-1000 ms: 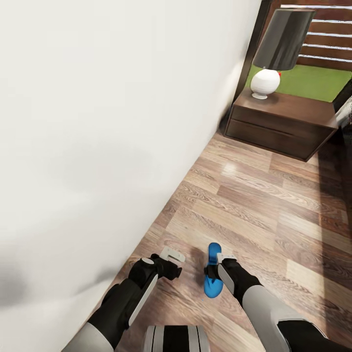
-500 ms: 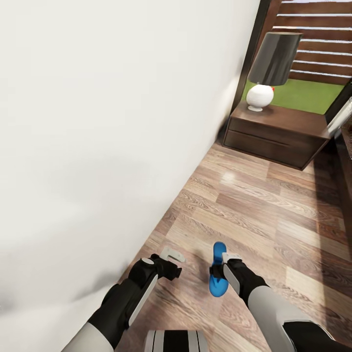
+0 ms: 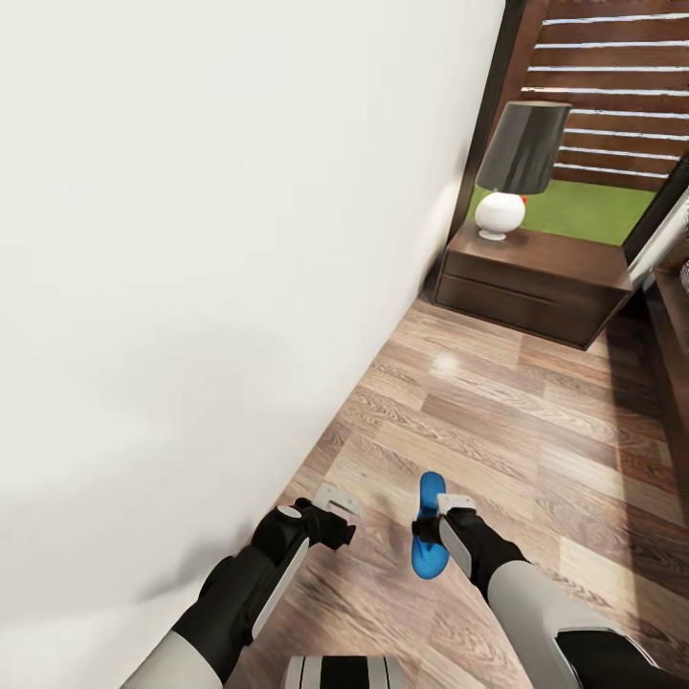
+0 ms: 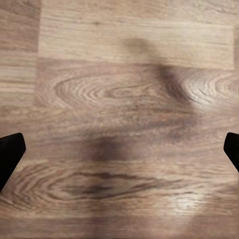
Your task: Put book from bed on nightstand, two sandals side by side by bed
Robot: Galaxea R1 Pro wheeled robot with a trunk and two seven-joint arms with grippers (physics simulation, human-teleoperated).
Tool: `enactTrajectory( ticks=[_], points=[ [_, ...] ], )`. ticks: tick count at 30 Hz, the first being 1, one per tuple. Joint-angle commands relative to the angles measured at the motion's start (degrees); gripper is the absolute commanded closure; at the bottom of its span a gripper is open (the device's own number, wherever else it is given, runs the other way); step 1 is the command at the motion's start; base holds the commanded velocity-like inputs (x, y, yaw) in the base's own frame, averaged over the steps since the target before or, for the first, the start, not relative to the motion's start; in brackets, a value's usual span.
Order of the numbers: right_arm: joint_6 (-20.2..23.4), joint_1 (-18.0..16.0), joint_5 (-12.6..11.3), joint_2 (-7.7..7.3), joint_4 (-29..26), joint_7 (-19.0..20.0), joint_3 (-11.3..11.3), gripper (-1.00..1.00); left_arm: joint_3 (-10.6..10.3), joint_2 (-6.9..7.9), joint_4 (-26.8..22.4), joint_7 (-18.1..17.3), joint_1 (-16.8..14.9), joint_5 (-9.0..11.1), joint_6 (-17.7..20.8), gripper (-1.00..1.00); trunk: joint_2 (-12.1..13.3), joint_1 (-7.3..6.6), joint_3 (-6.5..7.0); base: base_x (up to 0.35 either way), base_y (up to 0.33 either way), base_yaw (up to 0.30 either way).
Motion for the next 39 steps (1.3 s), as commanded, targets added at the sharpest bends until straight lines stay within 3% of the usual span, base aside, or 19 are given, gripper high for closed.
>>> enactTrajectory(
  ticks=[1, 13, 39],
  points=[
    [-0.60, 0.00, -0.56, -0.01, 0.06, -0.40, 0.00, 1.00, 0.00, 0.00, -0.04, -0.10, -0.02, 0.05, 0.25, -1.00, 0.00, -0.03, 0.18, 0.000, 0.000, 0.000],
    [-6.31, 2.53, -0.53, -0.76, 0.43, -0.41, -0.05, 1.00, -0.21, 0.00, 0.12, -0.03, -0.02, -0.05, 0.07, -1.00, 0.16, -0.34, 2.84, 0.000, 0.000, 0.000],
    [-6.91, 3.96, -0.60, -0.97, 0.23, -0.41, -0.12, 1.00, -0.44, 0.00, 0.16, 0.07, -0.02, -0.10, -0.05, -1.00, 0.51, -1.01, 8.60, 0.000, 0.000, 0.000]
  ],
)
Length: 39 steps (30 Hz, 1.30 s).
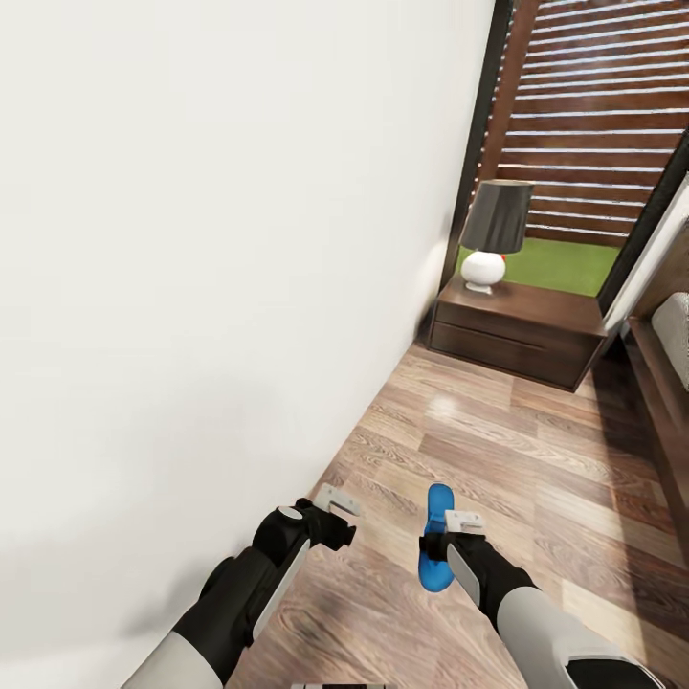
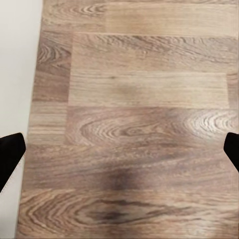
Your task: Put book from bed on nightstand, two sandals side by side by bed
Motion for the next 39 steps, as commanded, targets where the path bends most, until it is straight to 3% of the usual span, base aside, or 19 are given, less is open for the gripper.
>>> enactTrajectory(
  ticks=[1, 39],
  points=[
    [0.24, 0.00, -0.58, 0.01, -0.12, -0.31, -0.04, 1.00, 0.00, 0.00, -0.05, -0.11, -0.03, 0.03, 0.27, -1.00, 0.00, -0.03, 0.18, 0.000, 0.000, 0.000],
    [0.20, 0.09, -0.47, -0.03, -0.06, -0.31, -0.03, 1.00, 0.00, 0.00, -0.05, 0.16, -0.03, -0.05, 0.12, -1.00, 1.28, -1.40, 8.51, 0.000, 0.000, 0.000]
  ],
)
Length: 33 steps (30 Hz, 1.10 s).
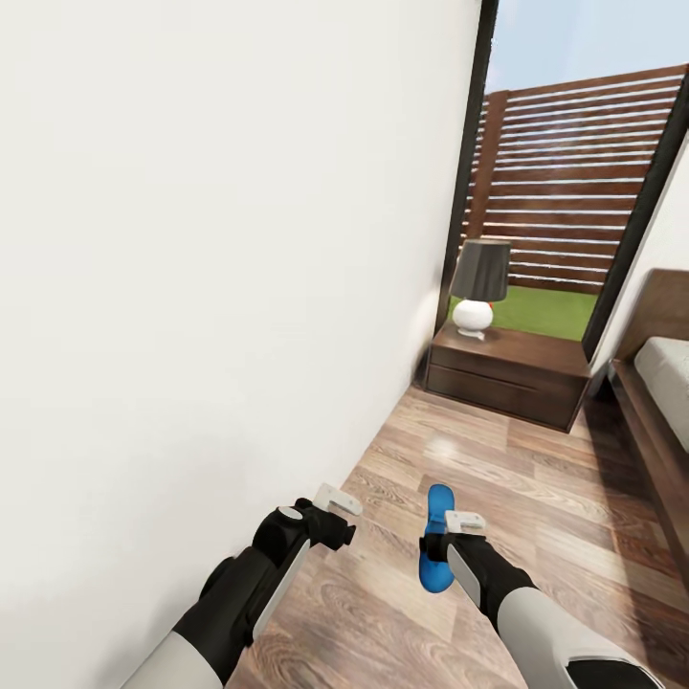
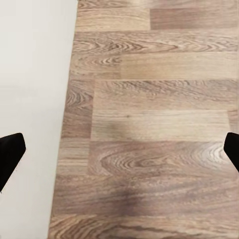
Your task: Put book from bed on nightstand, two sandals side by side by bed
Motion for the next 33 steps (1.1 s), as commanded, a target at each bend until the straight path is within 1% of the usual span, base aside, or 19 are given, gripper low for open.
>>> enactTrajectory(
  ticks=[1, 33],
  points=[
    [0.25, 0.00, -0.58, 0.02, -0.11, -0.31, -0.04, 1.00, 0.00, 0.00, -0.06, -0.12, -0.03, 0.02, 0.27, -1.00, 0.39, -0.24, 0.13, 0.000, 0.000, 0.000],
    [0.26, 0.44, -0.72, -0.16, -0.11, -0.31, -0.04, 1.00, 0.00, 0.00, 0.03, -0.11, -0.03, 0.00, 0.26, -1.00, 13.23, -7.27, 5.87, 0.000, 0.000, 0.000]
  ],
)
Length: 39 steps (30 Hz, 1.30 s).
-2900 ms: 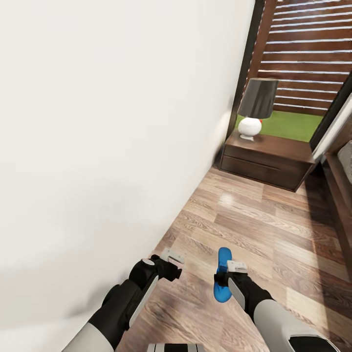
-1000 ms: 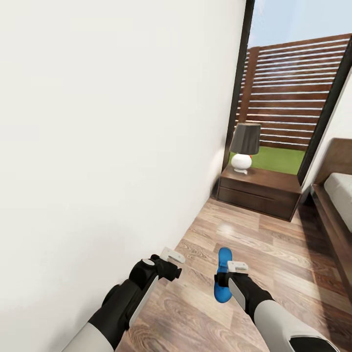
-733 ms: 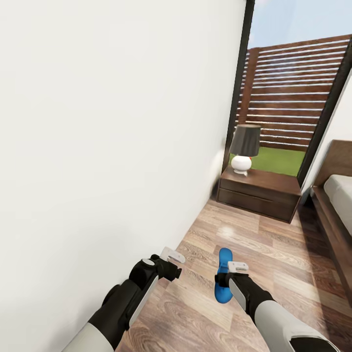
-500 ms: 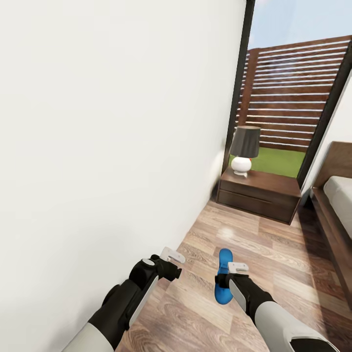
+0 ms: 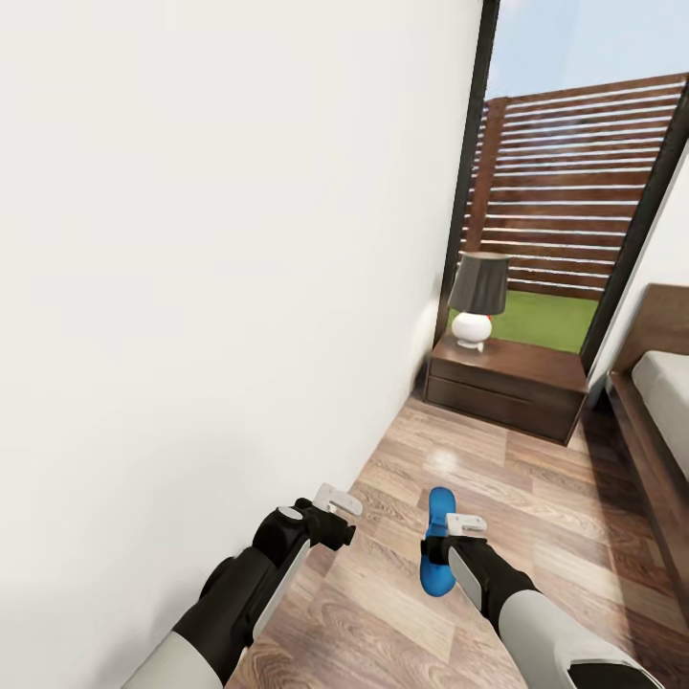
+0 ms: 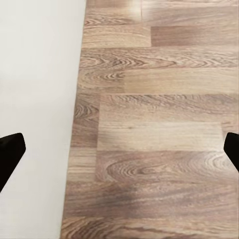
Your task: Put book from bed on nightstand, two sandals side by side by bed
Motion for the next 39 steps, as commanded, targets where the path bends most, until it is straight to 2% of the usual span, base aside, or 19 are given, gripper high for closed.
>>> enactTrajectory(
  ticks=[1, 33, 39],
  points=[
    [0.24, 0.00, -0.58, 0.02, -0.11, -0.31, -0.04, 1.00, 0.00, 0.00, -0.06, -0.12, -0.03, 0.03, 0.27, -1.00, 0.39, -0.24, 0.13, 0.000, 0.000, 0.000],
    [0.24, 0.08, -0.53, -0.04, -0.10, -0.31, -0.04, 1.00, -0.08, 0.00, -0.04, -0.04, -0.03, -0.01, 0.27, -1.00, 13.23, -7.26, 5.87, 0.000, 0.000, 0.000],
    [0.24, 0.08, -0.53, -0.05, -0.06, -0.31, -0.04, 1.00, -2.43, 0.00, 0.59, 0.10, -0.03, 0.01, 0.21, -1.00, 15.63, -8.58, 6.95, 0.000, 0.000, 0.000]
  ],
)
